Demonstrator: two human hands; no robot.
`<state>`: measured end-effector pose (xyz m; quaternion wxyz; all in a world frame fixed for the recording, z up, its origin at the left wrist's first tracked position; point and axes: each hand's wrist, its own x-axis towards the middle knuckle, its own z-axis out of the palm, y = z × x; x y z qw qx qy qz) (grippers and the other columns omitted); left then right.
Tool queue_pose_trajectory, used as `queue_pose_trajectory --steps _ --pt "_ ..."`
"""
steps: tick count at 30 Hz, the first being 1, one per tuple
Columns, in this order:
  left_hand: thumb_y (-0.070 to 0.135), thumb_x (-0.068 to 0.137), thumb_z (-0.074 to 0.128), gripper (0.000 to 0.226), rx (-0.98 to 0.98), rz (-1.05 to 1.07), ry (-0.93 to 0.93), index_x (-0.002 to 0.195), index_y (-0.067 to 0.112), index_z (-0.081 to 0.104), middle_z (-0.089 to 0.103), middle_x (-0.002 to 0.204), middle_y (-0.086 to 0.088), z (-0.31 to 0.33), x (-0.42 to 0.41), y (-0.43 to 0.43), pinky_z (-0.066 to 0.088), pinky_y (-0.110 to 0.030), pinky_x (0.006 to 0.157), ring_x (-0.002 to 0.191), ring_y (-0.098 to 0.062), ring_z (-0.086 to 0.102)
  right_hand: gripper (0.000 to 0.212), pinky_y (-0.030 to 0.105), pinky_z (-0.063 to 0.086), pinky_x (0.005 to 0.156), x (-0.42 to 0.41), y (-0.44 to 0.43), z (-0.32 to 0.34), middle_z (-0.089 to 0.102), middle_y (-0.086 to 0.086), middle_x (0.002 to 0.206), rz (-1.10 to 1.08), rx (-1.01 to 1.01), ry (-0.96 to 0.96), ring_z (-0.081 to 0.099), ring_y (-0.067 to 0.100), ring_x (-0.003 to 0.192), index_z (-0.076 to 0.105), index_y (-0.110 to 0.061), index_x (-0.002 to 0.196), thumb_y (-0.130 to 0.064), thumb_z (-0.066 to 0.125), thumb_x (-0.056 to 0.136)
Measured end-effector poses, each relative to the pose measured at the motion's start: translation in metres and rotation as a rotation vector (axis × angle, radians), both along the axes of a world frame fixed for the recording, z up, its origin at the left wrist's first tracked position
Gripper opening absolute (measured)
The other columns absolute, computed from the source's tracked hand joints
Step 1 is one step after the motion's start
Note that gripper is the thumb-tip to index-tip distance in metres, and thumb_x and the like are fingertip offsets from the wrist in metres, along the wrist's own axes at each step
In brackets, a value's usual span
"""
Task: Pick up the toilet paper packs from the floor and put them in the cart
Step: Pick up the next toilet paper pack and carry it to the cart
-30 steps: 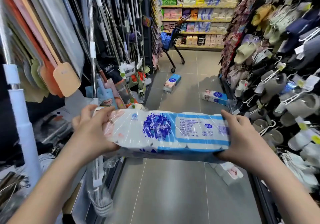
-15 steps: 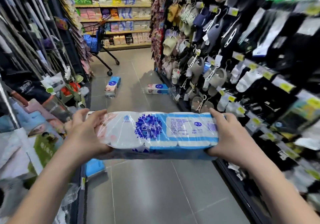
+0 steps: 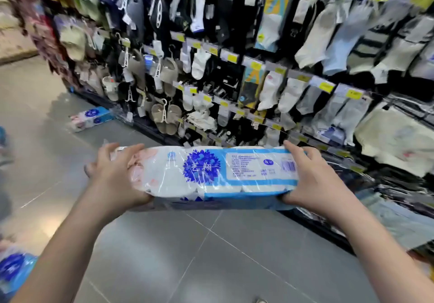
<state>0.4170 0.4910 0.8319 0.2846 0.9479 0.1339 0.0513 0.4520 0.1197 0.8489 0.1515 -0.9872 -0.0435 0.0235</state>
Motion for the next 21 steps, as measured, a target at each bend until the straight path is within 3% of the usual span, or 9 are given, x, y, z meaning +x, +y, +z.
queue_pose_trajectory --steps 10,21 --pt "0.024 0.053 0.088 0.098 -0.011 -0.403 -0.047 0.140 0.043 0.046 0.023 0.152 -0.002 -0.003 0.008 -0.170 0.036 -0.044 0.105 0.131 -0.033 0.026 0.125 0.036 0.043 0.109 -0.132 -0.159 0.002 0.033 0.003 0.146 -0.390 0.041 0.029 0.047 0.026 0.133 0.017 -0.033 0.159 -0.039 0.084 0.054" --pt "0.030 0.048 0.086 0.100 0.060 -0.795 -0.037 0.139 0.045 0.045 0.025 0.148 -0.005 -0.004 -0.040 -0.408 0.031 -0.040 0.108 0.135 -0.032 0.027 0.124 0.041 0.044 0.109 -0.317 -0.331 -0.013 0.039 0.008 0.142 -0.773 0.052 -0.026 0.048 0.029 0.131 0.023 -0.028 0.159 -0.037 0.086 0.052"
